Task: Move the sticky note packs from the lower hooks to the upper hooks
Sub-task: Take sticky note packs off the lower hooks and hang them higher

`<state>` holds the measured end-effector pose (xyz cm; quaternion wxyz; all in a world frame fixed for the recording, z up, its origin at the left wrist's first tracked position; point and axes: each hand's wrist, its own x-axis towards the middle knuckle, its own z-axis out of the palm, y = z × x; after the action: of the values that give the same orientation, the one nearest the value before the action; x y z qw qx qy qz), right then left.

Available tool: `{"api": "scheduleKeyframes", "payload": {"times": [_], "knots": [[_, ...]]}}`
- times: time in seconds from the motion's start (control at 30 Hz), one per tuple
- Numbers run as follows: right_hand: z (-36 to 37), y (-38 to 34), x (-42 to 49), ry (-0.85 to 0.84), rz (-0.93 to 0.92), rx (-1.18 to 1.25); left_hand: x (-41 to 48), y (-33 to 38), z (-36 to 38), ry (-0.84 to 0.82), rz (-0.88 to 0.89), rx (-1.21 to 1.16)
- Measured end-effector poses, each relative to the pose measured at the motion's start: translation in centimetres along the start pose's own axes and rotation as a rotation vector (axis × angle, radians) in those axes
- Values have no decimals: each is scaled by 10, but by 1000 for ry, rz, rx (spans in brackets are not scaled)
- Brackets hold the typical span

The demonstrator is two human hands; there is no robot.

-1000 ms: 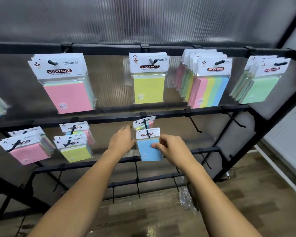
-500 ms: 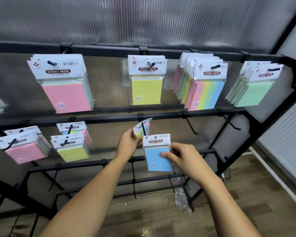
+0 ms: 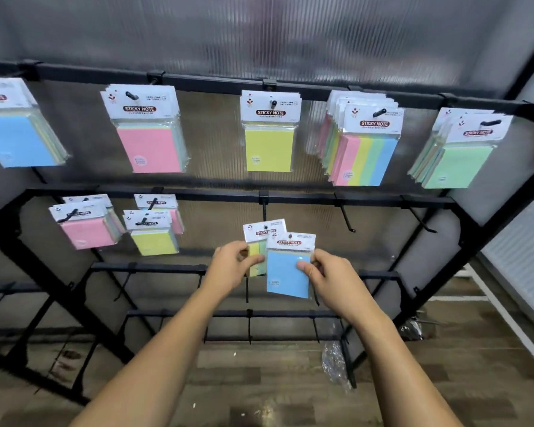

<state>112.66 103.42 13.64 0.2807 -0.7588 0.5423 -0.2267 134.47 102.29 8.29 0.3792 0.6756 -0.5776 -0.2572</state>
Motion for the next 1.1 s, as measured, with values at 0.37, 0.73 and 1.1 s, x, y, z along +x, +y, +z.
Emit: {"api": "scheduleKeyframes", "payload": {"times": [0.37,0.73,1.1], "knots": [[13,-23,-16,-72,-115,69,-73,0,-42,194,-52,24],[48,-170,14,-26,-432,55,-97,-17,-151,363,-39,17],[103,-327,41,69,-603,75,-105,-74,-275,420,-33,-39]]}}
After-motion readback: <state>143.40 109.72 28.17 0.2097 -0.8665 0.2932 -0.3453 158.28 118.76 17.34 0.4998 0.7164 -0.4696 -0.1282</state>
